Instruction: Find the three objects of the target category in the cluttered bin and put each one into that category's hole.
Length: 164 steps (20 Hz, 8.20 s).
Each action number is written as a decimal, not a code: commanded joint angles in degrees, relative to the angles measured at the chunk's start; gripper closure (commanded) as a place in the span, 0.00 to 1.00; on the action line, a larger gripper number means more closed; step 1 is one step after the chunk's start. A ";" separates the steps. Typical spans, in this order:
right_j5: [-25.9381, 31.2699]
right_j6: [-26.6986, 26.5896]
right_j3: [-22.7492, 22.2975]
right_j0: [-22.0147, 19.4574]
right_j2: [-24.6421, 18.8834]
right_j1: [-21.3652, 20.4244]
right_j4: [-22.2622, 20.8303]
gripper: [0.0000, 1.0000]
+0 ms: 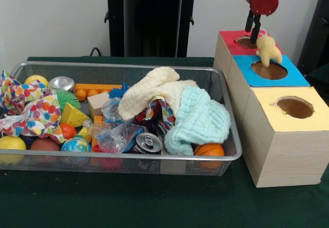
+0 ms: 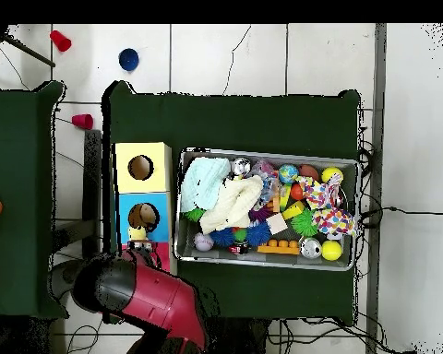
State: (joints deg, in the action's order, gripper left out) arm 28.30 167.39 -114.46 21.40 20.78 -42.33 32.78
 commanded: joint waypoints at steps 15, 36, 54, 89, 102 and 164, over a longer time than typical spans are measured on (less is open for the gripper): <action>15.73 6.78 13.05 -4.59 3.45 -0.33 -6.26 0.00; 20.04 15.17 29.29 -4.30 2.14 10.76 -4.29 0.00; 13.71 16.70 26.11 -0.34 1.87 14.57 -0.65 0.00; 5.12 15.07 16.59 4.06 -0.08 15.48 5.43 0.00; 3.98 14.80 16.64 5.69 0.23 17.39 7.63 0.00; -12.05 7.58 -1.88 -0.37 -10.58 4.33 8.73 0.00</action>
State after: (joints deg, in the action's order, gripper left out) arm 14.28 167.39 -112.49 20.46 13.89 -38.17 42.09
